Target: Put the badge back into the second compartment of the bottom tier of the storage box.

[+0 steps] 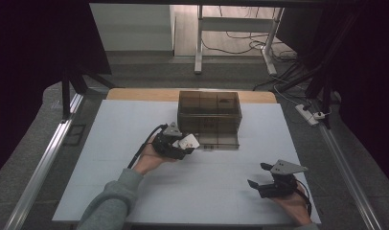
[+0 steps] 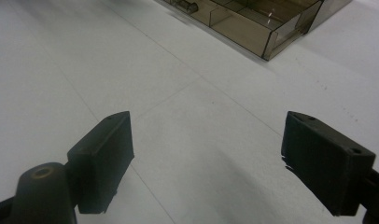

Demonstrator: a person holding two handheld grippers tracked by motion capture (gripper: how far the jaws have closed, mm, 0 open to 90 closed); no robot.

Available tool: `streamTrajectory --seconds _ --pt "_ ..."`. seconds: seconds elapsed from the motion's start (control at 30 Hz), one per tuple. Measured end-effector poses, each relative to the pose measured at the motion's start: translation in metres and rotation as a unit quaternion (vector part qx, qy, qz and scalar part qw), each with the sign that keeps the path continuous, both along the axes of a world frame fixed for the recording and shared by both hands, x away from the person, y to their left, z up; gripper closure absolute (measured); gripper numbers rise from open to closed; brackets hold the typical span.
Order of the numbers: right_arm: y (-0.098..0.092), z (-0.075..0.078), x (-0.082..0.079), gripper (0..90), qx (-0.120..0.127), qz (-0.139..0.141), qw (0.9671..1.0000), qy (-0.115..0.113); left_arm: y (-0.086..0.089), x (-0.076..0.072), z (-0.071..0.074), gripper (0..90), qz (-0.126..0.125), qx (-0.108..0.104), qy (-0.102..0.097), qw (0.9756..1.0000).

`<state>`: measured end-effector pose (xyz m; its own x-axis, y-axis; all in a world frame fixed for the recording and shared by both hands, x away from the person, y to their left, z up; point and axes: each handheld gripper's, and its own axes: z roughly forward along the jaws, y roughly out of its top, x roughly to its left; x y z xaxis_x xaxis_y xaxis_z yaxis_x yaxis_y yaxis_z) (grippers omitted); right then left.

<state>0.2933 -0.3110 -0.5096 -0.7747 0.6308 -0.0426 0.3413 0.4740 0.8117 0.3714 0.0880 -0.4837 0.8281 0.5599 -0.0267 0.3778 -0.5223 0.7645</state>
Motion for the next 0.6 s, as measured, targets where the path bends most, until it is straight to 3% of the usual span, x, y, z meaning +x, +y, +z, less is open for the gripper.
streamTrajectory --seconds 0.6 --pt "0.0 0.0 0.0 17.7 -0.001 -0.002 1.0 -0.001 -0.018 0.017 -0.002 32.7 -0.005 0.02 0.002 0.9998"
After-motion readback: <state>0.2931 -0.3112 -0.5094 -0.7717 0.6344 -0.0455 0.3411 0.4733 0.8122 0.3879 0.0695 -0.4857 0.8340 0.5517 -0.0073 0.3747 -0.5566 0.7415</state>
